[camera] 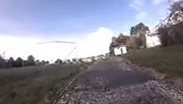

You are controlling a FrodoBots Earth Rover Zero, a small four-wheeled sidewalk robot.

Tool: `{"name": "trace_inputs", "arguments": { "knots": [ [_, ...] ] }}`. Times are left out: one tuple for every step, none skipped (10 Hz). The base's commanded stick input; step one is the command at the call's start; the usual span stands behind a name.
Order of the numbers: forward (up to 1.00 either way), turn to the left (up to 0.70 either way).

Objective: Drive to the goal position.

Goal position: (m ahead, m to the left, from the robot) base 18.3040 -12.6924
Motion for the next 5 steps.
{"name": "trace_inputs", "arguments": {
  "knots": [
    [0.7, 0.0],
    [0.7, 0.0],
    [0.7, 0.0],
    [0.7, 0.0],
    [0.7, 0.0]
  ]
}}
